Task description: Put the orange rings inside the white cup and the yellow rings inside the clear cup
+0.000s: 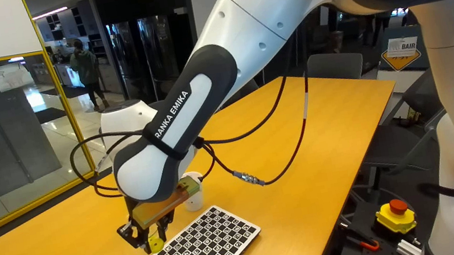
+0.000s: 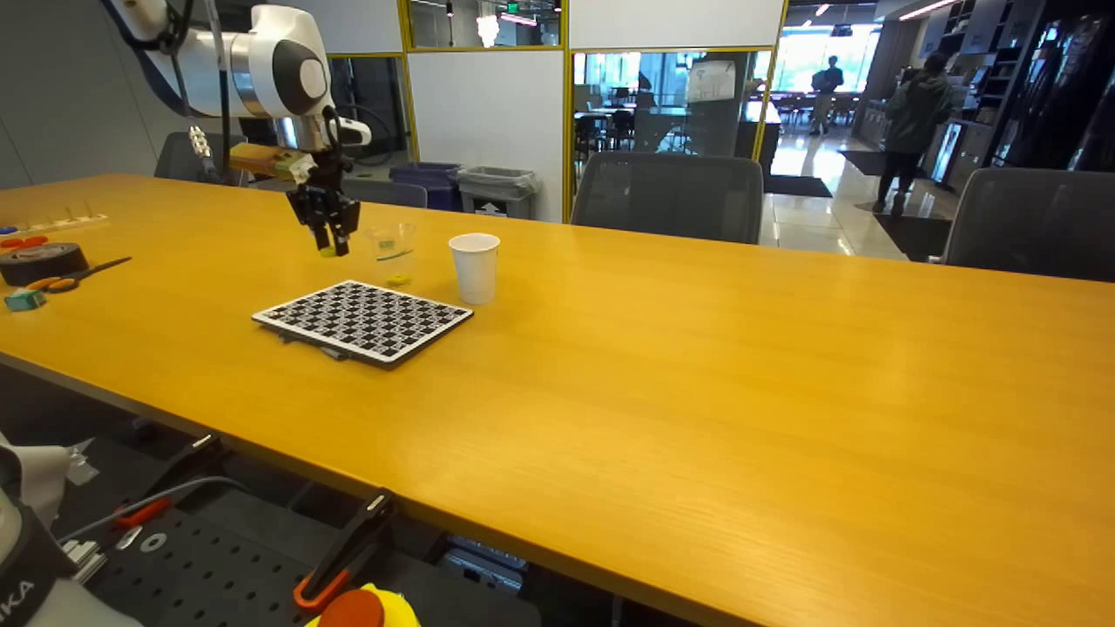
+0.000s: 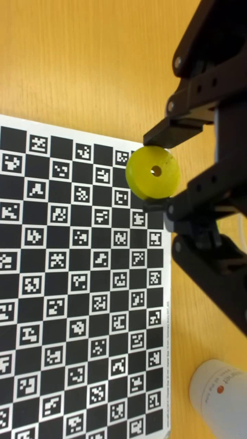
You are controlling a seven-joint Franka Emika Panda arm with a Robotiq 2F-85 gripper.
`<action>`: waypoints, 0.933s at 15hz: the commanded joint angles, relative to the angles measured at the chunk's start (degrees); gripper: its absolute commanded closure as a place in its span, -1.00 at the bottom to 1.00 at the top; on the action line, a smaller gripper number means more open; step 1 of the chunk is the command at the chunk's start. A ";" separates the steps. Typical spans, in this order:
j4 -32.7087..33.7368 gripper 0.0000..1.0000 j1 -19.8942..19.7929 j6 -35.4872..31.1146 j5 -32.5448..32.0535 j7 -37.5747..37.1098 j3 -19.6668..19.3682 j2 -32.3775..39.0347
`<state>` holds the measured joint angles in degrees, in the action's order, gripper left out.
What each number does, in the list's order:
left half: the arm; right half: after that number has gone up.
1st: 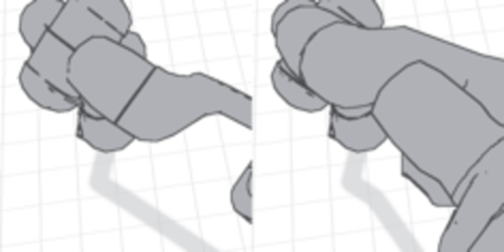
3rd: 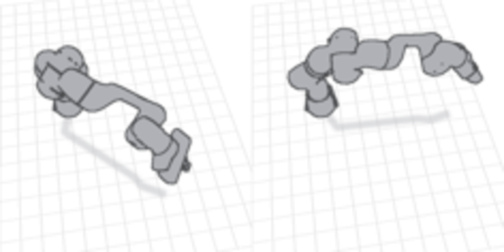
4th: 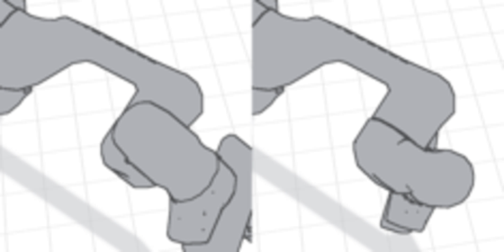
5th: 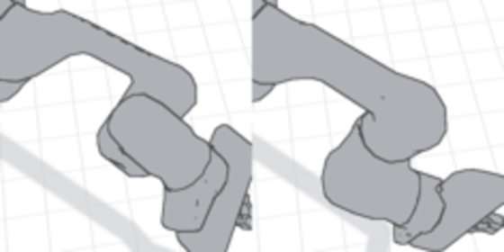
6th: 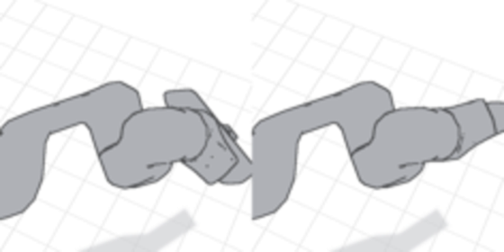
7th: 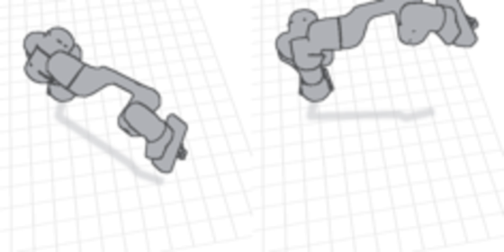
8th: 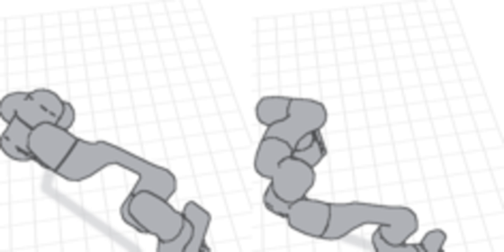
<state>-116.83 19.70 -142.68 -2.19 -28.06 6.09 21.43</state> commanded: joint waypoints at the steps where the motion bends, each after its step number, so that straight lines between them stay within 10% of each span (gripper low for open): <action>1: 1.40 0.55 0.75 2.85 -2.13 -3.86 -1.50 -2.87; 14: 15.52 0.54 -3.68 6.74 -0.50 -1.12 -3.19 4.91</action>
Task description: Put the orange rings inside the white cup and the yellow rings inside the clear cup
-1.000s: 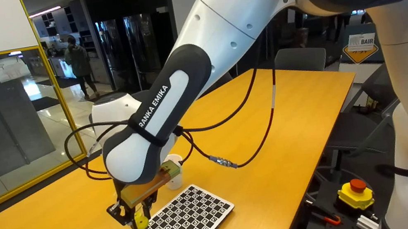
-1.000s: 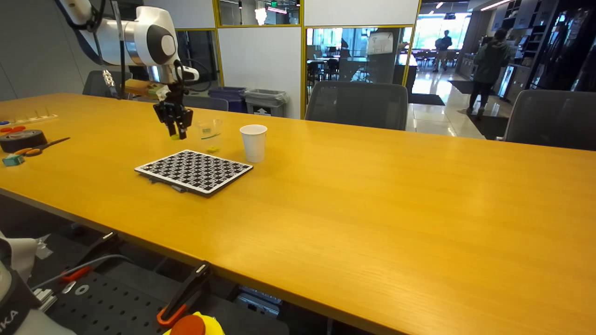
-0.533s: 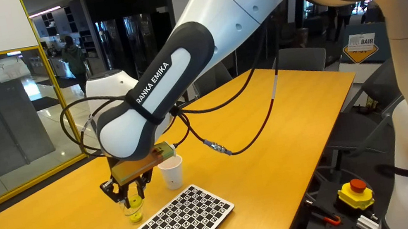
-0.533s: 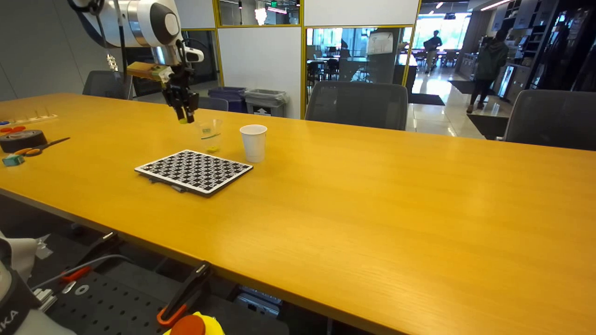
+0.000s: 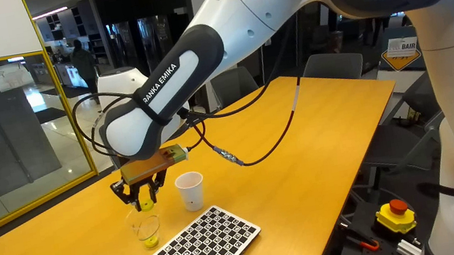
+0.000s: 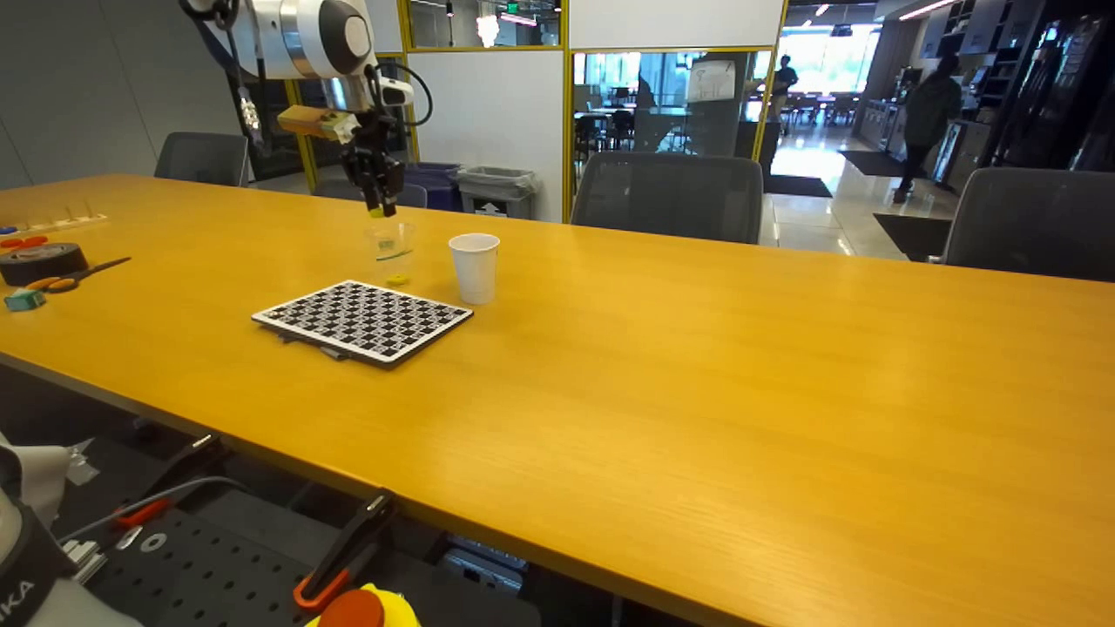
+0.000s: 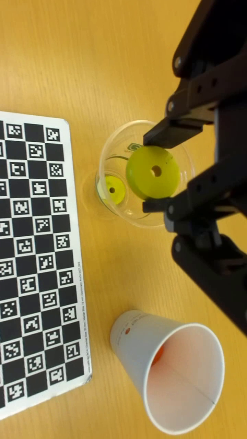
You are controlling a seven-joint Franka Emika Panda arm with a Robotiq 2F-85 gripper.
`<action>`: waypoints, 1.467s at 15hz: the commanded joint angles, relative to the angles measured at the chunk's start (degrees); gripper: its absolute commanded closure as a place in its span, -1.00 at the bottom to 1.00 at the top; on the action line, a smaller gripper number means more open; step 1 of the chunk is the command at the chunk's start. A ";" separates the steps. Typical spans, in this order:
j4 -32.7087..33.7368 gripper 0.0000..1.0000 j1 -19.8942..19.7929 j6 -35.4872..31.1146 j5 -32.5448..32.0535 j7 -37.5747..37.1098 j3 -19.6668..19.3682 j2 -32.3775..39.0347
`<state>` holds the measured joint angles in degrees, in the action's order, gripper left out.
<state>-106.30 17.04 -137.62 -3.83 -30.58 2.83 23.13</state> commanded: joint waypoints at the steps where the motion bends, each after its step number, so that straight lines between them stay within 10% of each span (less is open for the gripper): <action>1: 5.68 0.54 -1.34 1.68 1.42 1.65 0.07 3.90; 18: 7.71 0.51 -1.97 3.28 3.66 3.56 1.11 6.28; 19: 7.75 -0.34 -2.06 3.36 3.98 3.81 1.25 6.29; 22: 7.09 -0.62 -2.11 3.45 4.66 4.45 1.40 5.60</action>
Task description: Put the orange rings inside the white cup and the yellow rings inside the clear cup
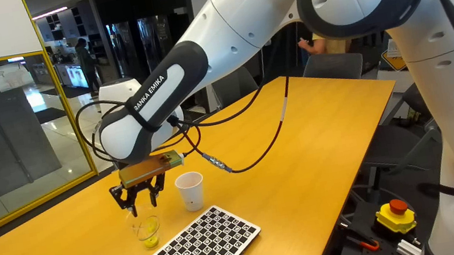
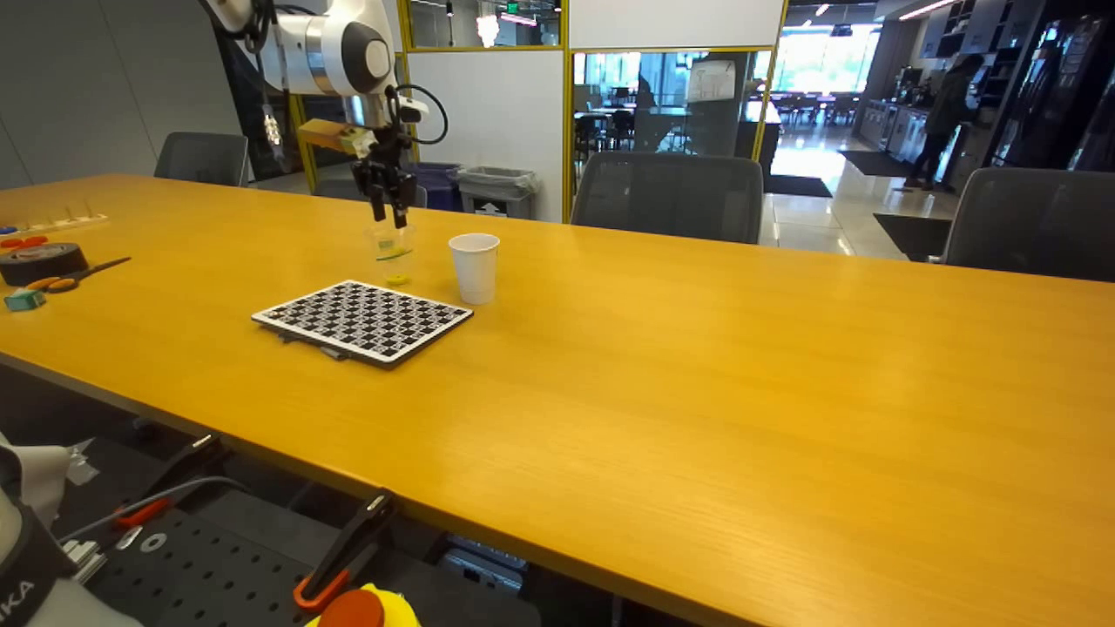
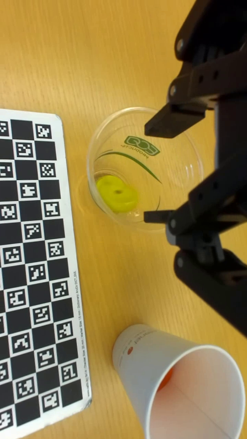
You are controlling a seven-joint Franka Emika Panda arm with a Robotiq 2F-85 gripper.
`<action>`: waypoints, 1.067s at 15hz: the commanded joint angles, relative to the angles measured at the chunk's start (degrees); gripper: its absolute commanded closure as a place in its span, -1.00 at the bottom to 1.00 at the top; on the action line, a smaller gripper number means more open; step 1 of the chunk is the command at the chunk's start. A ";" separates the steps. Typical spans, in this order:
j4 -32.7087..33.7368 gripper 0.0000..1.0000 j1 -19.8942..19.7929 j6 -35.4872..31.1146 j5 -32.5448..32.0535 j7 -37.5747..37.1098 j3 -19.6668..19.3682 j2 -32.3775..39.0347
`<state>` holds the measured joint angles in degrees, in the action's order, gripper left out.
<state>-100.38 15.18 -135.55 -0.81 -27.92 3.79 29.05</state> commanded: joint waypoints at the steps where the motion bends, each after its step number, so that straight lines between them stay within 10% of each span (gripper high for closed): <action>1: 0.53 -0.79 -0.12 1.34 1.50 1.56 0.32 -1.00; 16: -31.37 -1.00 -5.60 18.10 0.62 4.55 0.47 -37.46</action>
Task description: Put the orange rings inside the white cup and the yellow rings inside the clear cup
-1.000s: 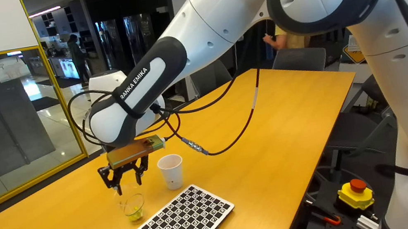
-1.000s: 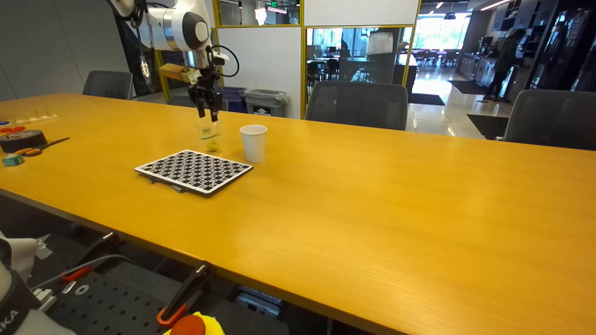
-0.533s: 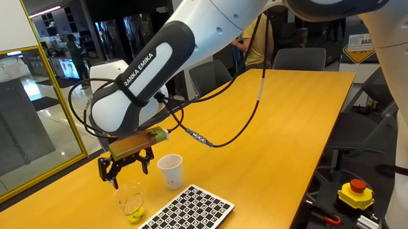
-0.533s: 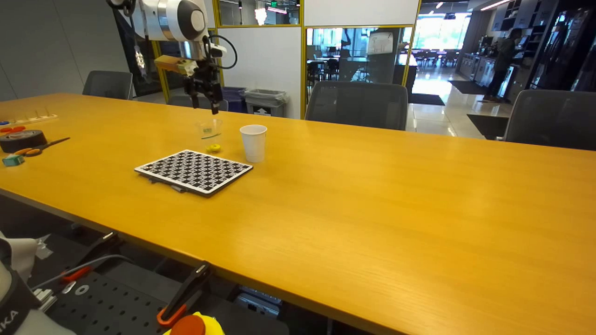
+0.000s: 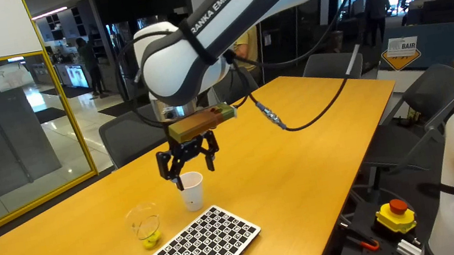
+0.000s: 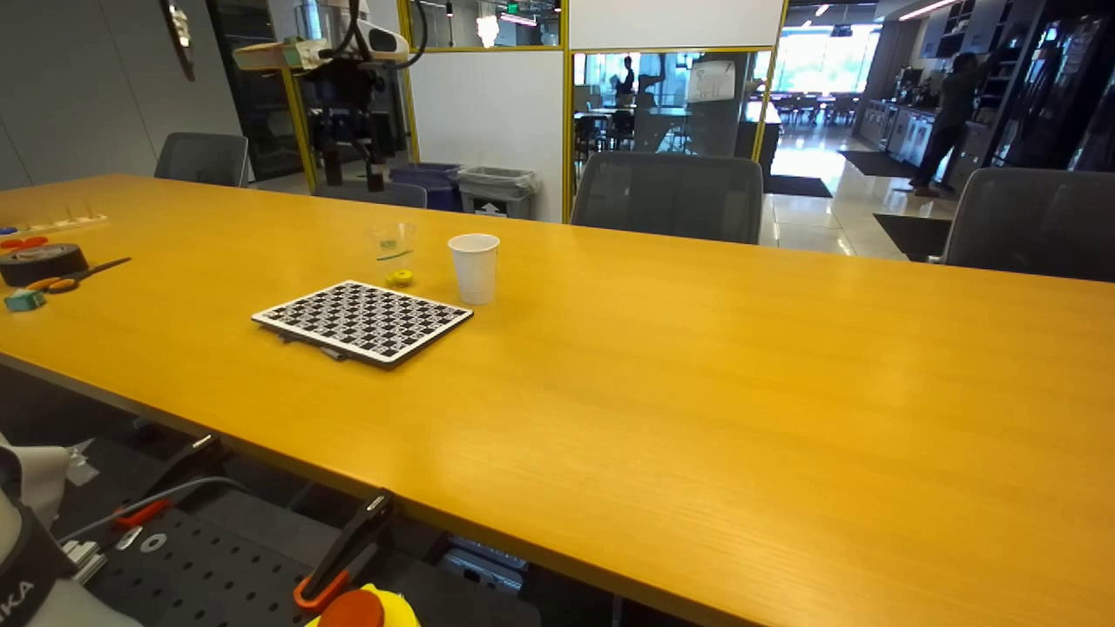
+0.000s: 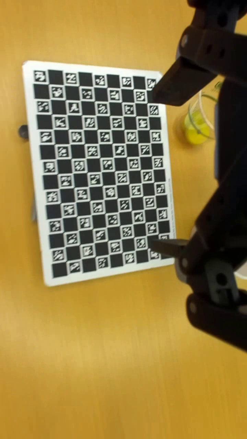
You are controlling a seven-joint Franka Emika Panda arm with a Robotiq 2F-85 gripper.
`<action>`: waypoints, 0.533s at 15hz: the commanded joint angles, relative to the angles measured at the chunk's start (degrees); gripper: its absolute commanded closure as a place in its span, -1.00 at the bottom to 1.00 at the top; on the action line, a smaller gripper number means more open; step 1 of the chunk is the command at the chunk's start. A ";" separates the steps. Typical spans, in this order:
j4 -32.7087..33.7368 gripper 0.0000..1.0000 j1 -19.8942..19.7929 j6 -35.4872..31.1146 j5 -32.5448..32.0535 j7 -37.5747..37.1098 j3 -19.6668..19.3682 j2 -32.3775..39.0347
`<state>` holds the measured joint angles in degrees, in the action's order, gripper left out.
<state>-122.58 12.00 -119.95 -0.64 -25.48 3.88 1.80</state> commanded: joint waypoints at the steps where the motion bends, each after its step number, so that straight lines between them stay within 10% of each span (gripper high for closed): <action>1: -11.66 -1.00 -3.43 3.97 0.66 3.14 0.12 -13.17; 8: -29.82 -1.00 -11.57 3.03 -2.57 17.63 -5.12 -33.35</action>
<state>-143.50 3.59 -114.11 -1.56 -14.88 1.06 -20.56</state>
